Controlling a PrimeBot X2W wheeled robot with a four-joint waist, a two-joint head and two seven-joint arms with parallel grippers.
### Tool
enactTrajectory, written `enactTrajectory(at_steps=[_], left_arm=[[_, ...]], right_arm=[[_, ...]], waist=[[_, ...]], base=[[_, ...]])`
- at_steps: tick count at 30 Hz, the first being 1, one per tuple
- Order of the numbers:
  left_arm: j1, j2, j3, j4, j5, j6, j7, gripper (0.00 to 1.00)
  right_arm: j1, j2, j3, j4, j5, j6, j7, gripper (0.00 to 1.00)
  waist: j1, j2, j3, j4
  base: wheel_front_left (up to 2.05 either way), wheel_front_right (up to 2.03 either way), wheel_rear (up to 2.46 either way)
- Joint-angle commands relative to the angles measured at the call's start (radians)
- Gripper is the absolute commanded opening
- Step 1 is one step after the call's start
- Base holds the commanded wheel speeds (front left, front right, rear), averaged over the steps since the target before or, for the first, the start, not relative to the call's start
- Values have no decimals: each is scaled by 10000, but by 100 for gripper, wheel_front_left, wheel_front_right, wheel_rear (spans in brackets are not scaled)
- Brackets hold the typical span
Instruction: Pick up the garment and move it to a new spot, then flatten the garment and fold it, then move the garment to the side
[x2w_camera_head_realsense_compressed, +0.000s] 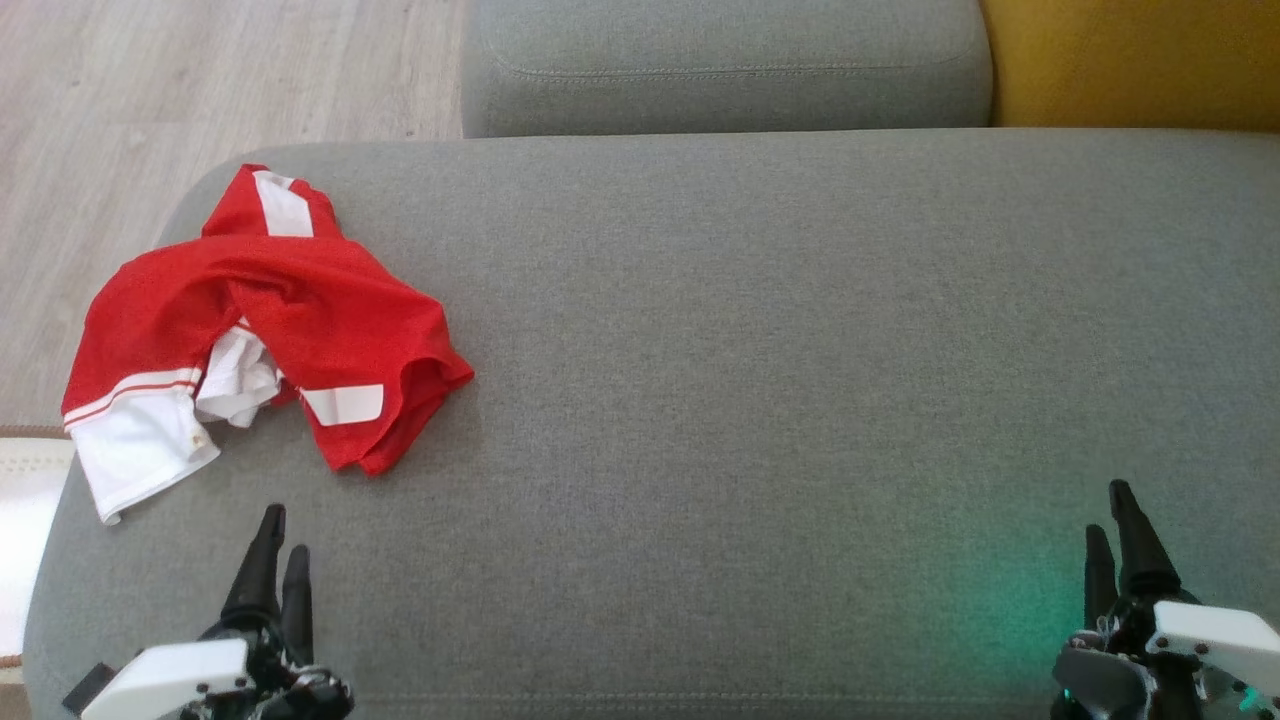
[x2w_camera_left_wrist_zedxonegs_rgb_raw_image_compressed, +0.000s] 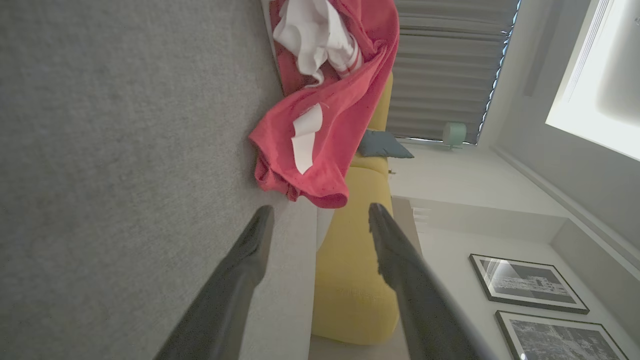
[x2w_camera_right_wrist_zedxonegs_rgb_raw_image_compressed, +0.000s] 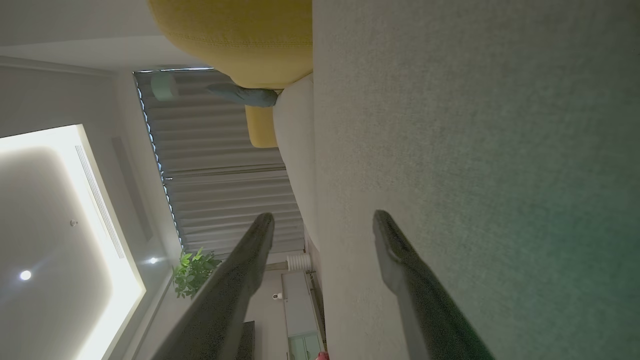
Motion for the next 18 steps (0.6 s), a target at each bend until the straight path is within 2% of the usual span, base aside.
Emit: enactTrajectory(at_steps=[1, 10, 18], left_arm=[[-515, 85, -33, -429, 30, -25, -67, 100], [-491, 97, -13, -637, 186, -31, -329, 100], [-662, 109, 401, -826, 931, 101, -563, 100]], right_arm=[[-429, -37, 65, -388, -98, 5, -97, 100], [-485, -43, 156, -487, -555, 11, -361, 100], [-640, -49, 57, -559, -1713, 16, -598, 100]], waist=[[0, 0, -8, -3], [0, 0, -75, -38], [0, 0, -123, -73]], base=[[0, 0, 0], [0, 0, 0], [0, 0, 0]])
